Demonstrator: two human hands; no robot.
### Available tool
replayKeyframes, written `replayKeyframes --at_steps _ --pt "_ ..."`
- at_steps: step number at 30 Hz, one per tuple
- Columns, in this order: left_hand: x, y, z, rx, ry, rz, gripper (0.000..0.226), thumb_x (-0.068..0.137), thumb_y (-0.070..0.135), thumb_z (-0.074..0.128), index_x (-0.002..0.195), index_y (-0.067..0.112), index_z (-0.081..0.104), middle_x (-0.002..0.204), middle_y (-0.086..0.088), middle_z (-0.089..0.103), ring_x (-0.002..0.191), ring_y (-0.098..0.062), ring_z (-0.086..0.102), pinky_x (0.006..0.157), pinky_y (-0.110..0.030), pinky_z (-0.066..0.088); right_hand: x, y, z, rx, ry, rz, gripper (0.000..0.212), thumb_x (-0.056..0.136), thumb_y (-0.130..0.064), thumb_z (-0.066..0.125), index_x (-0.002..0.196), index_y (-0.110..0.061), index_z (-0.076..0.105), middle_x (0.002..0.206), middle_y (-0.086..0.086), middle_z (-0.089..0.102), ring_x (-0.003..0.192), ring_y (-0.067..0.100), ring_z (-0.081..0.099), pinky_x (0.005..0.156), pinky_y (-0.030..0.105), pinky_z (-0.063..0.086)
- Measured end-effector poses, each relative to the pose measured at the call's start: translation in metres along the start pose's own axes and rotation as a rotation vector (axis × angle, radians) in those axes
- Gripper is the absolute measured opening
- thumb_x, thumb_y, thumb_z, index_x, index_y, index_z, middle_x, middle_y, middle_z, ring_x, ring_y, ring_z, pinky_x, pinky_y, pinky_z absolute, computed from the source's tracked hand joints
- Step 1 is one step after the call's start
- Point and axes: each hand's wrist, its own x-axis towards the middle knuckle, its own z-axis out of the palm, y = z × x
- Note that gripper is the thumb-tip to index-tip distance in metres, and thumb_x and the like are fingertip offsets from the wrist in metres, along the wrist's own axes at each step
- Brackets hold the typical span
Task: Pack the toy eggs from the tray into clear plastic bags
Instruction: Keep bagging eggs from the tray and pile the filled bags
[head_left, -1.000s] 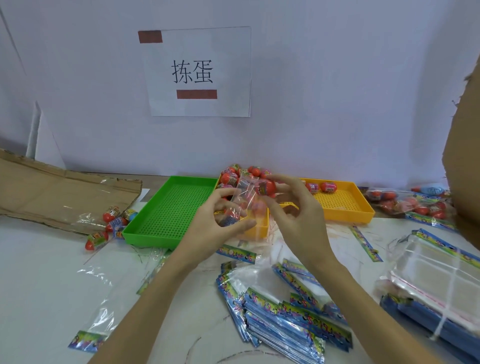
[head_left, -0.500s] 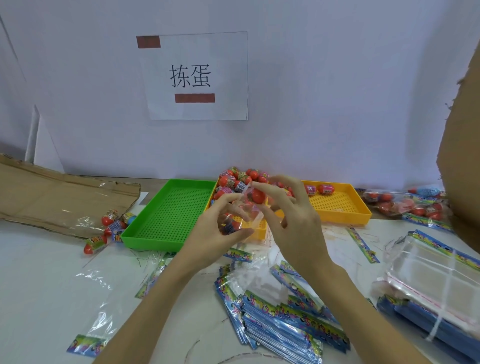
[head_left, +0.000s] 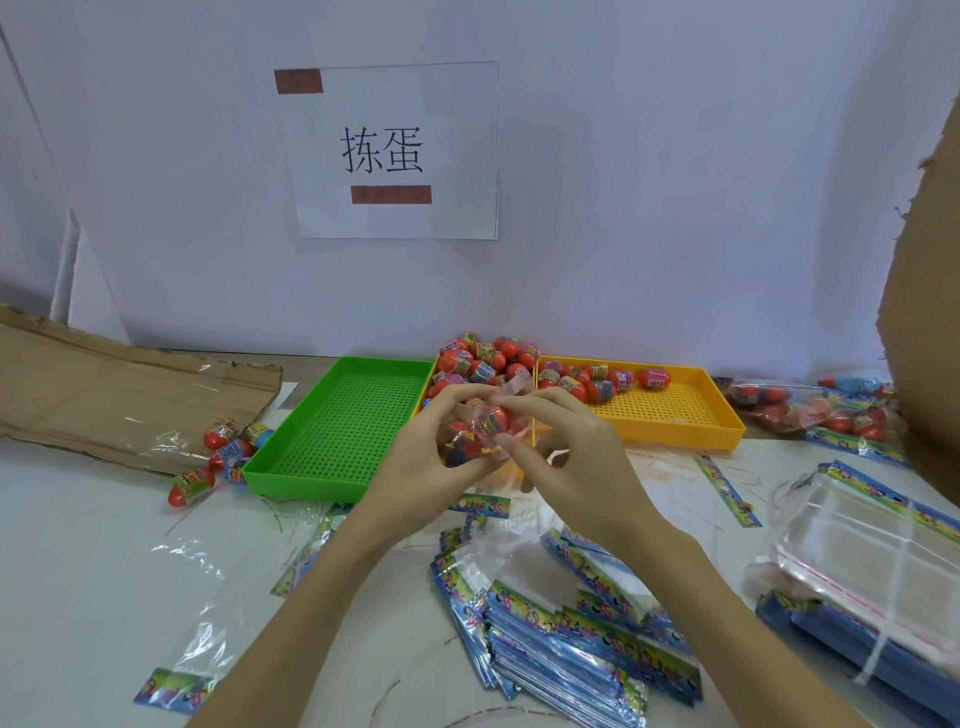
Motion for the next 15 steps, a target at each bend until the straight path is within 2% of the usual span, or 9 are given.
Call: replayKeyframes --at_steps 2,4,6,8,10,12,15 --pt "0.0001 0.0010 0.0004 0.010 0.005 -0.010 0.050 0.090 0.017 0.084 0.132 0.030 0.062 0.099 0.006 0.071 0.085 -0.016 0.070 0.077 -0.026 0.057 0.0012 -0.0040 -0.0004 0.133 0.001 0.050 0.031 0.101 -0.014 0.065 0.130 -0.024 0.070 0.123 -0.006 0.060 0.058 0.016 0.071 0.059 0.015 0.050" --pt "0.0002 0.0011 0.0009 0.056 -0.001 -0.004 0.045 0.090 0.018 0.084 0.129 0.028 0.064 0.094 0.016 0.071 0.081 -0.008 0.067 0.073 -0.022 0.053 0.0020 -0.0071 -0.0014 0.235 -0.028 0.081 0.029 0.105 -0.012 0.058 0.129 -0.022 0.071 0.123 -0.006 0.063 0.057 0.019 0.071 0.051 0.013 0.048" --pt "-0.0001 0.0006 0.0005 0.070 -0.012 -0.016 0.039 0.092 0.021 0.082 0.126 0.027 0.066 0.089 0.025 0.069 0.077 0.004 0.062 0.070 -0.016 0.049 0.0009 -0.0075 -0.0017 0.223 -0.078 0.080 0.027 0.106 -0.020 0.058 0.130 -0.023 0.070 0.124 -0.010 0.064 0.056 0.018 0.071 0.049 0.014 0.047" --pt "-0.0009 0.0012 -0.0010 0.058 -0.022 -0.041 0.039 0.089 0.030 0.082 0.124 0.027 0.066 0.085 0.027 0.069 0.071 0.008 0.060 0.067 -0.014 0.048 -0.0002 -0.0060 -0.0016 0.148 -0.122 0.064 0.032 0.101 -0.034 0.064 0.132 -0.026 0.068 0.123 -0.016 0.063 0.059 0.014 0.071 0.053 0.015 0.048" --pt "-0.0009 0.0028 -0.0026 0.049 -0.027 -0.050 0.044 0.082 0.035 0.079 0.124 0.028 0.067 0.091 0.021 0.074 0.069 0.008 0.061 0.067 -0.012 0.047 -0.0005 -0.0046 -0.0007 0.076 -0.146 0.043 0.037 0.097 -0.039 0.070 0.132 -0.032 0.064 0.123 -0.021 0.060 0.062 0.012 0.071 0.057 0.013 0.046" --pt "-0.0011 0.0028 -0.0025 0.046 -0.043 -0.036 0.045 0.080 0.031 0.082 0.123 0.031 0.067 0.102 0.015 0.077 0.078 0.008 0.065 0.074 -0.010 0.048 -0.0001 -0.0040 0.0002 0.046 -0.156 0.016 0.035 0.097 -0.034 0.071 0.130 -0.039 0.060 0.122 -0.023 0.059 0.063 0.014 0.070 0.058 0.013 0.047" --pt "-0.0019 0.0041 -0.0004 0.052 -0.113 -0.037 0.054 0.080 0.032 0.089 0.128 0.030 0.065 0.110 0.019 0.073 0.084 0.009 0.062 0.079 -0.010 0.046 0.0002 -0.0017 -0.0001 0.042 -0.147 0.001 0.026 0.101 -0.028 0.066 0.123 -0.041 0.063 0.122 -0.020 0.059 0.063 0.015 0.068 0.062 0.019 0.050"
